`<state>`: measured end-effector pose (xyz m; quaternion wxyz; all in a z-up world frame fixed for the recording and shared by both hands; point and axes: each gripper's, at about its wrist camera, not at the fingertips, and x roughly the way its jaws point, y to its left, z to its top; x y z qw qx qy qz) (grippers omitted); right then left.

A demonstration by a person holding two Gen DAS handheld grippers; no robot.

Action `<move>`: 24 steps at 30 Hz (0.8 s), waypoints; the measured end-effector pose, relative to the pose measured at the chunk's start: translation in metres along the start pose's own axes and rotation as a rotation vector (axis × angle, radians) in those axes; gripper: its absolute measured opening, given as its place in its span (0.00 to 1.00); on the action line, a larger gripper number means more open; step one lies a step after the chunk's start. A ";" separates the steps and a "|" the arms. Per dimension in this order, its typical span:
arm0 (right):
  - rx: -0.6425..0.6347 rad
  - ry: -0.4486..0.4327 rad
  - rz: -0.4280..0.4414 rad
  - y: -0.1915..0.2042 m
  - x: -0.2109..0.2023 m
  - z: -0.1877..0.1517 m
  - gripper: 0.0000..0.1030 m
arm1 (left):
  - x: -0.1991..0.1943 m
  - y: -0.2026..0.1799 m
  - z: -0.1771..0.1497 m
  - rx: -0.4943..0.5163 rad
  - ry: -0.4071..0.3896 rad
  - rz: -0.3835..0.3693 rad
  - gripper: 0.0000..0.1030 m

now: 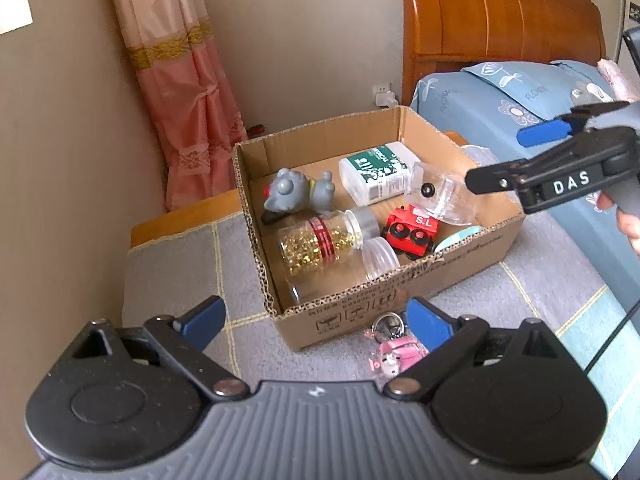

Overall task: Organize rigid objects
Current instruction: 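Carry the clear container and grey figure into the box and open both tools, then close the left tool on the pink keychain while the right tool approaches the black cube toy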

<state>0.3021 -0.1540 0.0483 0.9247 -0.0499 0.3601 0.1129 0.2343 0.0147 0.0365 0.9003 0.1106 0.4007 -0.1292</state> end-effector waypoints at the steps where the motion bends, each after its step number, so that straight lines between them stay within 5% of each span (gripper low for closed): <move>1: 0.007 0.004 -0.003 0.001 -0.003 -0.003 1.00 | -0.002 0.000 -0.001 0.000 -0.002 0.002 0.94; 24: 0.050 0.098 0.071 0.106 0.006 -0.090 1.00 | -0.005 0.021 -0.051 -0.039 0.023 0.100 0.95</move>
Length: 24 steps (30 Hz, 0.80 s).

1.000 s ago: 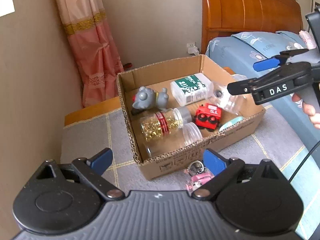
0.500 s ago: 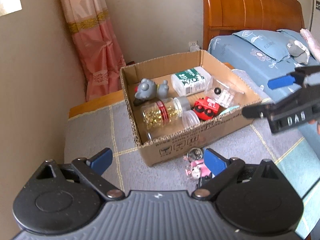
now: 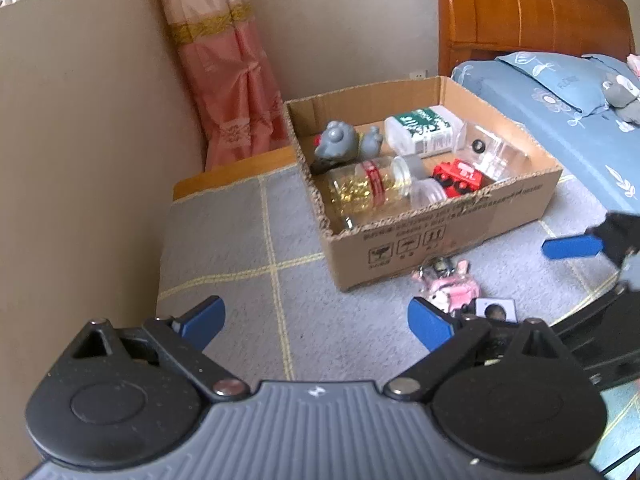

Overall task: Organize rigid objects
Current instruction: 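Close the left tool on the pink keychain while the right tool approaches the black cube toy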

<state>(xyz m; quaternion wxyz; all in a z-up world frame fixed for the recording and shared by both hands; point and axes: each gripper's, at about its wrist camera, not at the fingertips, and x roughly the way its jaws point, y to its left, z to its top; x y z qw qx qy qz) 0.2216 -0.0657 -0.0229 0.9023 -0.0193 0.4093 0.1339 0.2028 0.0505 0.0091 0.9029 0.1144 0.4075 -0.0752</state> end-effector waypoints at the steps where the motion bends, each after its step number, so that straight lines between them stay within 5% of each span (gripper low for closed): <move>1: 0.008 0.003 -0.008 0.003 0.004 -0.003 1.00 | 0.000 0.001 -0.002 -0.002 0.001 0.001 0.95; 13: 0.187 -0.019 -0.096 0.003 0.023 -0.030 1.00 | 0.003 0.007 -0.014 -0.013 0.008 -0.026 0.95; 24: 0.152 -0.025 -0.213 -0.036 0.006 -0.062 1.00 | 0.016 -0.013 -0.016 0.007 0.023 -0.070 0.95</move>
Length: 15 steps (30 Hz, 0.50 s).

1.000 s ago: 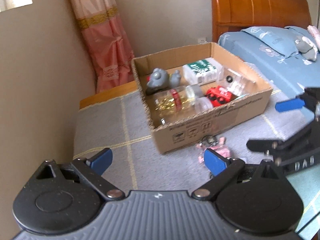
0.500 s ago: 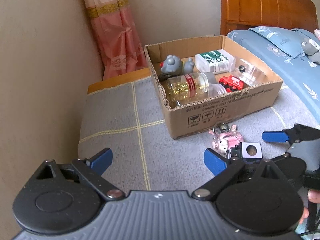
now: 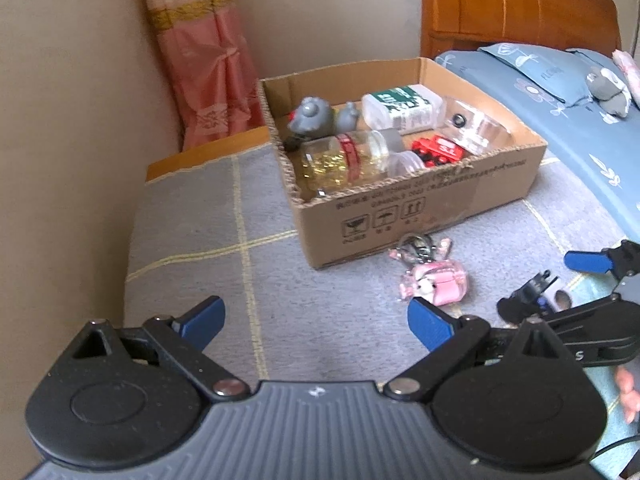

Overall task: Organize rigid objects
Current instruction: 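Close the left tool on the pink keychain while the right tool approaches the black cube toy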

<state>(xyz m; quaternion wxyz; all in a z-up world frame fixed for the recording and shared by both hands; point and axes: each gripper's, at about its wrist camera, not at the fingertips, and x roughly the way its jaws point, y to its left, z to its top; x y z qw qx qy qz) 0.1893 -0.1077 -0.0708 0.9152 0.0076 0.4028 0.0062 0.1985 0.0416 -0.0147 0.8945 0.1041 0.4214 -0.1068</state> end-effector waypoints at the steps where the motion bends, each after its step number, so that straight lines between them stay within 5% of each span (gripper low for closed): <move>1: -0.006 -0.001 -0.011 -0.004 -0.001 -0.002 1.00 | 0.002 -0.003 0.000 0.004 0.004 -0.005 0.95; 15: -0.074 -0.023 0.014 -0.031 -0.019 -0.026 1.00 | 0.034 -0.052 -0.002 -0.010 0.022 -0.120 0.92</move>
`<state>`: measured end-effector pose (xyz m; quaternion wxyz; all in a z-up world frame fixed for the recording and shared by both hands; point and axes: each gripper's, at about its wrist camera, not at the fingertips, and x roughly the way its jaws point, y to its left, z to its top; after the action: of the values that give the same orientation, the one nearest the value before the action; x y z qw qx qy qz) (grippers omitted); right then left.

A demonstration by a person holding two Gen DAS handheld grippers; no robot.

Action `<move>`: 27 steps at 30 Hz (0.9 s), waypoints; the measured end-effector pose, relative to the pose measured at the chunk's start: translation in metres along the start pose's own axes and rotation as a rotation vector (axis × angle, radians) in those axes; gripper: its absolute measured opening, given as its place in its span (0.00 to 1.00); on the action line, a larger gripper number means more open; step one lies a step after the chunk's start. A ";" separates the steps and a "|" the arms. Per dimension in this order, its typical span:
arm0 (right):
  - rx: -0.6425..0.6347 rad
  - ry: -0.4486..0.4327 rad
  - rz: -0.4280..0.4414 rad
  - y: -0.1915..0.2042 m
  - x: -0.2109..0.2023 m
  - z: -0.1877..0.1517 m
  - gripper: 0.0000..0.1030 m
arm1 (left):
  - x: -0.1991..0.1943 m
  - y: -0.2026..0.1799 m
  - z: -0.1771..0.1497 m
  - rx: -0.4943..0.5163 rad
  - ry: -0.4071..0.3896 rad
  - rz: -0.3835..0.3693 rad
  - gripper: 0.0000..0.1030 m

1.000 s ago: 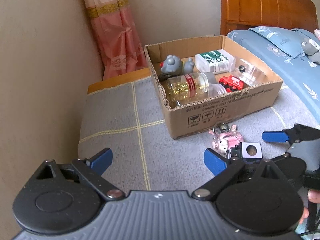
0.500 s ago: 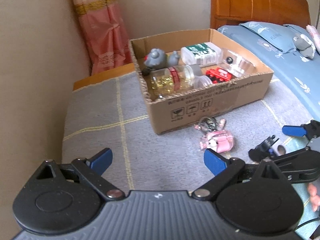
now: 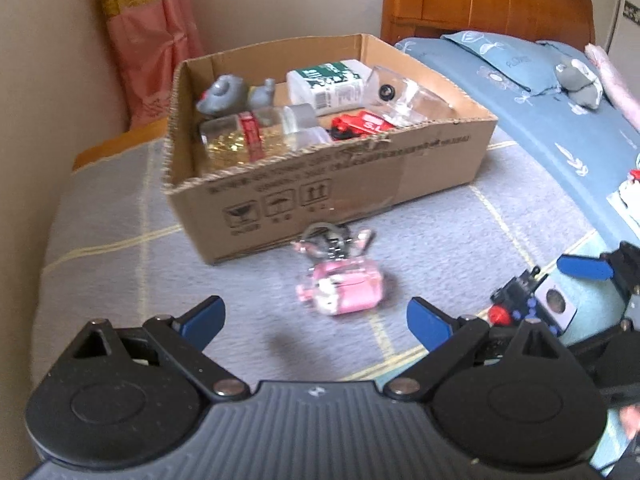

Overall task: Organize rigid objects
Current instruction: 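Close the left tool on the pink keychain while the right tool approaches the black cube toy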

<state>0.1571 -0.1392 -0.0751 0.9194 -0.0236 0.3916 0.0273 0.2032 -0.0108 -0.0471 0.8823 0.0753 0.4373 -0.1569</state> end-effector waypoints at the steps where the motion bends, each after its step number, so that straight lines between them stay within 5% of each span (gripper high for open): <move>1: -0.002 -0.004 0.002 0.000 0.000 -0.001 1.00 | 0.002 -0.001 0.000 -0.012 -0.003 -0.008 0.88; 4: -0.004 -0.016 0.005 0.000 -0.001 -0.003 1.00 | 0.008 -0.004 -0.002 -0.049 0.002 -0.043 0.73; 13: -0.029 -0.034 0.029 -0.002 -0.002 -0.005 1.00 | 0.020 -0.005 -0.004 -0.136 0.009 -0.045 0.50; 27: -0.189 -0.074 0.175 0.022 -0.028 -0.001 1.00 | 0.012 0.004 -0.015 -0.125 0.004 -0.061 0.50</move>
<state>0.1359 -0.1177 -0.0560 0.9210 -0.0749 0.3536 0.1452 0.2003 -0.0052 -0.0653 0.8792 0.0073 0.4501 -0.1558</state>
